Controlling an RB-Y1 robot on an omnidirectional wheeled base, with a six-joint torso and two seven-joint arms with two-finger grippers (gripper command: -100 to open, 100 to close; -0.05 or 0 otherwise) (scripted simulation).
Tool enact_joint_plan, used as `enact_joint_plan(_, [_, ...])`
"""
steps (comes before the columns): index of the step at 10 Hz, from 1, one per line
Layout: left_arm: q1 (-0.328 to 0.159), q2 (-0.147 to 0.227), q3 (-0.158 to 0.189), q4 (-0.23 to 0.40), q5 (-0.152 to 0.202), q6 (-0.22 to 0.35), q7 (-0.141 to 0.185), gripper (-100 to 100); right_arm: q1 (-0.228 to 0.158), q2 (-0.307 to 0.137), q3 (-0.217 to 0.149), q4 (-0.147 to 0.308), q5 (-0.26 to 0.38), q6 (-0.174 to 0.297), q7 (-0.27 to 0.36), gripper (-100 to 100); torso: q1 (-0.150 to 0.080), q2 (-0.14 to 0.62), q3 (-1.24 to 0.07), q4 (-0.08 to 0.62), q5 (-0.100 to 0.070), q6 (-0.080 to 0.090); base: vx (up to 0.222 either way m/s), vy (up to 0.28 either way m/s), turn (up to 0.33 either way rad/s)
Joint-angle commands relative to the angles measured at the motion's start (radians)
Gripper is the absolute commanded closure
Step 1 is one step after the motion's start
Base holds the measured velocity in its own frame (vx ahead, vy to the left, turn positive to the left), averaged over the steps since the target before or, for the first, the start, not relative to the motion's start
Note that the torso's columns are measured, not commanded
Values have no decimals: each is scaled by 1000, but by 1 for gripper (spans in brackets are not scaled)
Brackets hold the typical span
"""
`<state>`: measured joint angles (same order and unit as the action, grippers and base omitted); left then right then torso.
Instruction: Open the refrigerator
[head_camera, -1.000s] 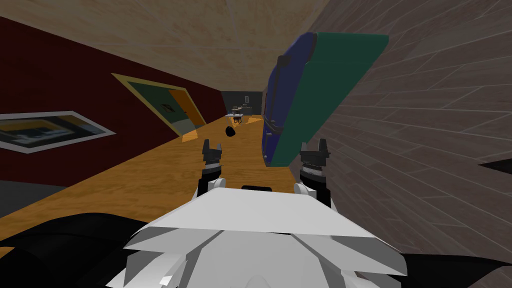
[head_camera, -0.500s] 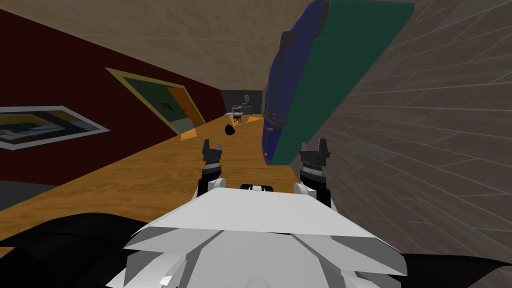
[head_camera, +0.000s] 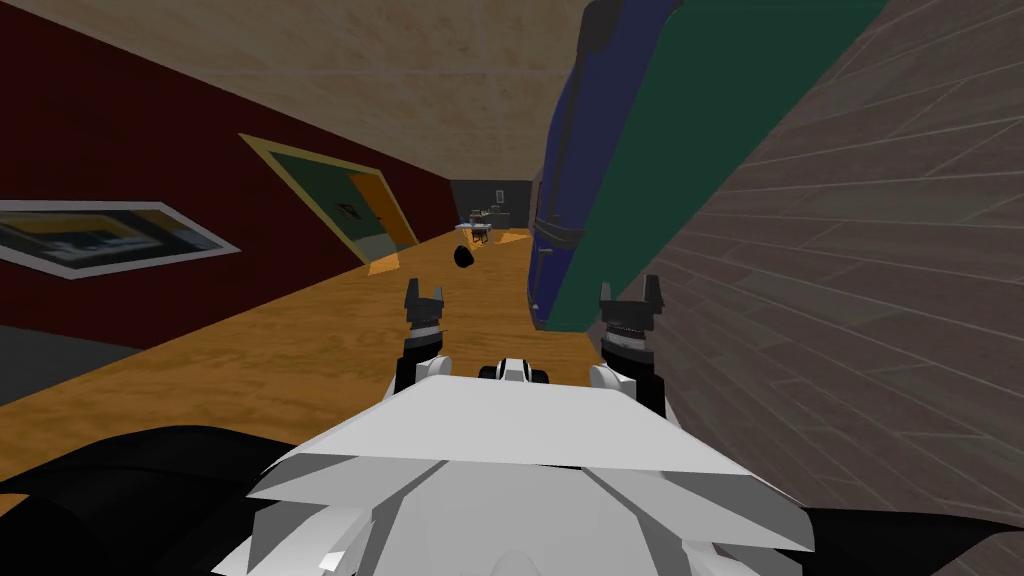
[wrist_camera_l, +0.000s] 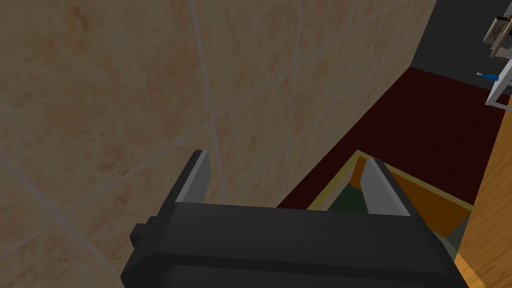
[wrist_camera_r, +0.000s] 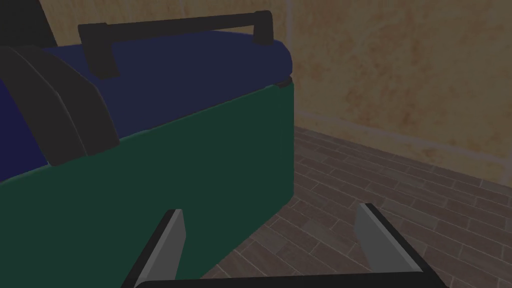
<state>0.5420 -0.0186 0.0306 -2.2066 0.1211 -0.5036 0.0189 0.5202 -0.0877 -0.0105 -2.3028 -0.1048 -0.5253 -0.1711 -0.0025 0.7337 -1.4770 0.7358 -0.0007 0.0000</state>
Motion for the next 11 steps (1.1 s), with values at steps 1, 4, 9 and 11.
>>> enact_joint_plan(1, [0,0,0,0,0,0,0,0,-24,-35,6,9,-77,-27,-56,-100,2,1,-1,1,0,0,123,-59,175])
enact_joint_plan(4, [0,0,0,0,0,0,0,0,-49,-54,10,19,-157,-52,-109,-100,3,7,2,3,1,1,94,-67,165])
enact_joint_plan(9, [0,0,0,0,0,0,0,0,-92,-72,18,36,-289,-97,-205,-100,4,5,1,2,1,0,80,-70,176])
enact_joint_plan(11, [0,0,0,0,0,0,0,0,-106,-76,22,42,-338,-114,-241,-100,3,5,1,2,1,1,72,-69,164])
